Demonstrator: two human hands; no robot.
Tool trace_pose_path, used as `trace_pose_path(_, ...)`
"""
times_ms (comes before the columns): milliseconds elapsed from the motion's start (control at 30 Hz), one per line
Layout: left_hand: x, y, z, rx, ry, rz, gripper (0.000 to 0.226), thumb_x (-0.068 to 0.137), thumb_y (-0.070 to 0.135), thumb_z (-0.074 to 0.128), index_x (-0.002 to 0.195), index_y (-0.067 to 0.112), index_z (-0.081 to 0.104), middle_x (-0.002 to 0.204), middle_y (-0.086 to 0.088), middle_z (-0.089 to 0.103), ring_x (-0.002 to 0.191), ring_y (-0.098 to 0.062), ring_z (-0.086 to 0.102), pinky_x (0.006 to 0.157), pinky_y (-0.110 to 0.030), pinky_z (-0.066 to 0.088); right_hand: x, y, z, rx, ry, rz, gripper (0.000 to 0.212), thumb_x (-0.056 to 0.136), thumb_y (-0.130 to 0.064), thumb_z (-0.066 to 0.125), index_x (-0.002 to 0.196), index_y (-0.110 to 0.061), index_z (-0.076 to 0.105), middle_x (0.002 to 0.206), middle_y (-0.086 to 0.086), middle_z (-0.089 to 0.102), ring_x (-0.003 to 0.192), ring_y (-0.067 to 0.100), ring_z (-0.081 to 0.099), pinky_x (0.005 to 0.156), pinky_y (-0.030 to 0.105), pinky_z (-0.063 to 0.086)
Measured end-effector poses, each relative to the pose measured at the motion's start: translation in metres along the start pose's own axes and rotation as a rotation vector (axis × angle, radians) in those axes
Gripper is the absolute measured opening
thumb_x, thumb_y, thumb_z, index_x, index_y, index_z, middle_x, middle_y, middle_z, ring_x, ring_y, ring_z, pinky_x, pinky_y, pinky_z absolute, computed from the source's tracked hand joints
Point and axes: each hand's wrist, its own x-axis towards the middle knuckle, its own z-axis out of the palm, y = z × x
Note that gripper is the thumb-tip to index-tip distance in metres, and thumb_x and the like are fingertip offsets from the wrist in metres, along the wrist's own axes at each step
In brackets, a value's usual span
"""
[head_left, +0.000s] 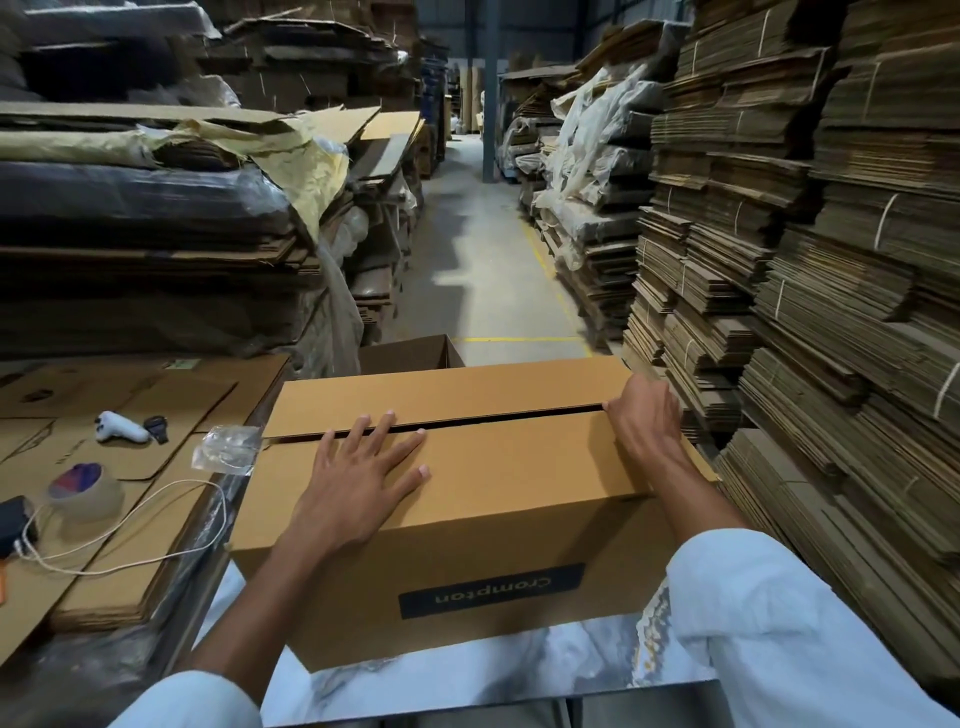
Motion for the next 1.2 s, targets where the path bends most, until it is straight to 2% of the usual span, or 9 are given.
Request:
trace_pose_path(233, -0.001, 0.0, 0.001, -0.01, 0.026, 0.003, 0.063, 0.096, 0.074, 0.008, 0.155, 0.053, 0.006, 0.168, 0.011, -0.009, 0.155, -0.017, -0.013, 0.123, -0.051, -0.009, -0.004, -0.007, -0.008, -0.05, 0.012, -0.031, 0.022, 0.092, 0.001, 0.059, 0.071, -0.006, 0.059, 0.074, 0.01, 0.06, 0.073, 0.029, 0.061, 0.069, 0.044, 0.06)
trace_pose_path(433, 0.0, -0.001, 0.001, -0.021, 0.012, -0.005, 0.064, 0.095, 0.075, 0.008, 0.155, 0.053, 0.007, 0.168, 0.01, -0.007, 0.155, -0.018, -0.01, 0.124, -0.053, -0.007, 0.01, 0.005, -0.014, 0.184, -0.111, 0.088, 0.023, 0.094, -0.017, 0.067, 0.074, -0.005, 0.064, 0.075, 0.01, 0.066, 0.066, 0.026, 0.062, 0.055, 0.032, 0.048)
trace_pose_path(533, 0.0, -0.001, 0.002, -0.037, 0.012, -0.009, 0.065, 0.094, 0.077, 0.007, 0.155, 0.053, 0.008, 0.169, 0.01, -0.002, 0.156, -0.017, -0.006, 0.125, -0.052, -0.003, 0.03, 0.03, -0.034, 0.22, -0.177, 0.137, 0.022, 0.094, -0.025, 0.069, 0.087, -0.005, 0.068, 0.083, 0.01, 0.069, 0.073, 0.024, 0.067, 0.063, 0.037, 0.056)
trace_pose_path(733, 0.003, -0.001, 0.002, -0.05, 0.015, 0.013, 0.064, 0.095, 0.075, 0.009, 0.155, 0.053, 0.01, 0.168, 0.012, -0.001, 0.156, -0.015, -0.005, 0.126, -0.05, -0.001, 0.047, 0.103, -0.07, 0.033, -0.049, 0.216, 0.024, 0.097, -0.012, 0.063, 0.076, -0.006, 0.052, 0.075, 0.01, 0.054, 0.058, 0.017, 0.049, 0.047, 0.025, 0.034)
trace_pose_path(867, 0.005, -0.002, 0.005, -0.04, 0.022, 0.028, 0.068, 0.093, 0.078, 0.004, 0.155, 0.053, 0.009, 0.168, 0.013, -0.001, 0.156, -0.014, -0.003, 0.126, -0.048, 0.002, 0.042, 0.118, -0.055, -0.012, 0.017, 0.227, 0.026, 0.1, -0.011, 0.058, 0.075, -0.006, 0.052, 0.074, 0.012, 0.056, 0.06, 0.019, 0.054, 0.049, 0.029, 0.041)
trace_pose_path(967, 0.004, -0.003, 0.005, -0.054, 0.029, 0.026, 0.07, 0.091, 0.08, 0.002, 0.155, 0.053, 0.01, 0.168, 0.012, 0.001, 0.156, -0.014, -0.001, 0.126, -0.048, 0.004, 0.037, 0.113, -0.046, 0.168, 0.177, 0.324, 0.008, 0.098, -0.003, 0.057, 0.099, -0.004, 0.065, 0.091, 0.016, 0.064, 0.074, 0.025, 0.06, 0.059, 0.035, 0.05)
trace_pose_path(1033, 0.004, -0.002, 0.005, -0.056, 0.033, 0.028, 0.071, 0.09, 0.08, 0.002, 0.155, 0.052, 0.011, 0.168, 0.012, 0.002, 0.156, -0.015, 0.0, 0.126, -0.048, 0.005, 0.033, 0.1, -0.047, 0.31, 0.3, 0.347, 0.027, 0.097, 0.001, 0.053, 0.117, -0.011, 0.065, 0.111, 0.016, 0.067, 0.09, 0.028, 0.061, 0.074, 0.04, 0.05)
trace_pose_path(1133, 0.003, -0.001, 0.003, -0.061, 0.036, 0.025, 0.073, 0.089, 0.08, 0.002, 0.155, 0.052, 0.013, 0.168, 0.012, 0.004, 0.156, -0.015, 0.002, 0.126, -0.048, 0.005, 0.018, 0.066, -0.044, 0.199, 0.39, -0.043, 0.023, 0.099, -0.01, 0.05, 0.117, -0.016, 0.063, 0.115, 0.011, 0.065, 0.108, 0.03, 0.059, 0.096, 0.05, 0.047)
trace_pose_path(1200, 0.003, -0.001, 0.001, -0.067, 0.025, 0.017, 0.075, 0.087, 0.082, 0.001, 0.155, 0.053, 0.013, 0.168, 0.013, 0.005, 0.156, -0.015, 0.002, 0.126, -0.049, 0.005, -0.005, 0.03, -0.033, 0.137, 0.254, -0.395, 0.022, 0.1, -0.013, 0.052, 0.115, -0.013, 0.067, 0.111, 0.011, 0.069, 0.106, 0.031, 0.062, 0.097, 0.056, 0.045)
